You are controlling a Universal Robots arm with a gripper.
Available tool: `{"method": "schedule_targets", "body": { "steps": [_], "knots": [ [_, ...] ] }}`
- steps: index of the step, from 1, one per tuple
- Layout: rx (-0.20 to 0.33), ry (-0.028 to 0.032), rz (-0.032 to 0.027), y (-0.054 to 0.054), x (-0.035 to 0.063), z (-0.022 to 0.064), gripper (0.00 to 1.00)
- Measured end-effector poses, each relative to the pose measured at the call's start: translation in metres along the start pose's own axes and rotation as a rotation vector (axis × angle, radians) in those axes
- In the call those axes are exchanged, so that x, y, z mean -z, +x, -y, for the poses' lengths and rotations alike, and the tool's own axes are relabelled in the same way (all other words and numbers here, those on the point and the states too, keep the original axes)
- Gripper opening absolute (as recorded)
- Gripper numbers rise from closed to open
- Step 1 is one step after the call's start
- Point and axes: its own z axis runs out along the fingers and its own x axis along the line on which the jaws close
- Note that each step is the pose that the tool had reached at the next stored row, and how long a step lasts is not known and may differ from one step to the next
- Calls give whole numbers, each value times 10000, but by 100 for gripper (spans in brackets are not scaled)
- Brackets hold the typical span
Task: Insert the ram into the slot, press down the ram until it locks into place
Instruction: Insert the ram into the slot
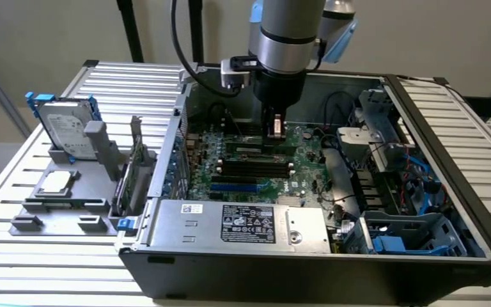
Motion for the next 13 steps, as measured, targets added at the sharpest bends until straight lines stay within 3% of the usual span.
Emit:
{"method": "schedule_targets", "body": {
  "steps": [13],
  "knots": [
    [-1,-2,-68,8,-95,1,14]
  ]
}}
